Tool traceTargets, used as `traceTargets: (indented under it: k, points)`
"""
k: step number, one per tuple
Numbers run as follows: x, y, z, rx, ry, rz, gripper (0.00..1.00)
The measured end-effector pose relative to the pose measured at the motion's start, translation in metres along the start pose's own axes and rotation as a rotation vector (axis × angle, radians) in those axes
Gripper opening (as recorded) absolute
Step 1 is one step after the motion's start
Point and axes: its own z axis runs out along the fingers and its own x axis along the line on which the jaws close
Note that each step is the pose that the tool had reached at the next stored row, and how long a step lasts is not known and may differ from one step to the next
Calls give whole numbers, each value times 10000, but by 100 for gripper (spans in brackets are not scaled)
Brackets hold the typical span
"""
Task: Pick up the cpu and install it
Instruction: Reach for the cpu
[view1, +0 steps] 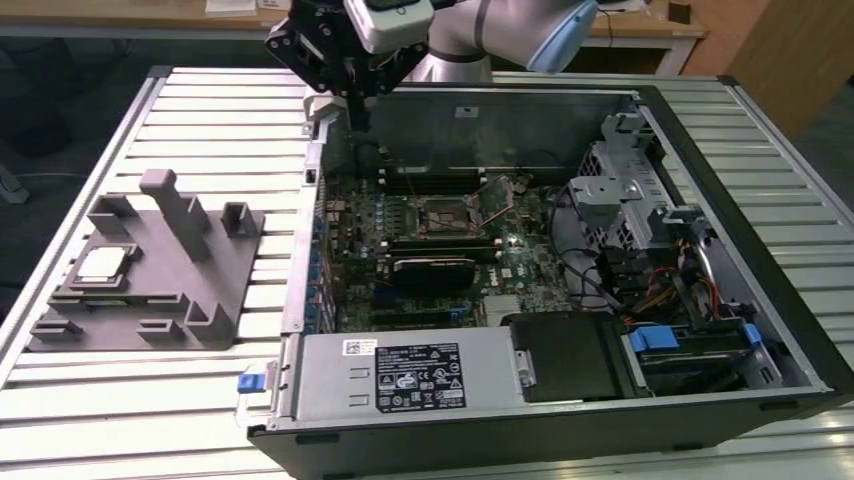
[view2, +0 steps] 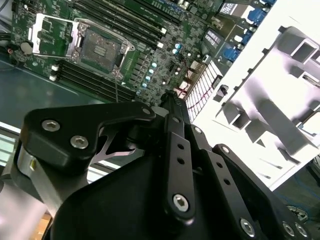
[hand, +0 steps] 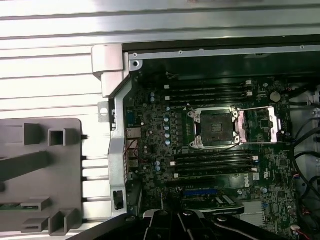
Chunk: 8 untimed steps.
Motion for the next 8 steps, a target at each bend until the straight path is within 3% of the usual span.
traceTargets:
  k: [8]
  points:
    - [87, -7, -3, 0, -1, -1, 11]
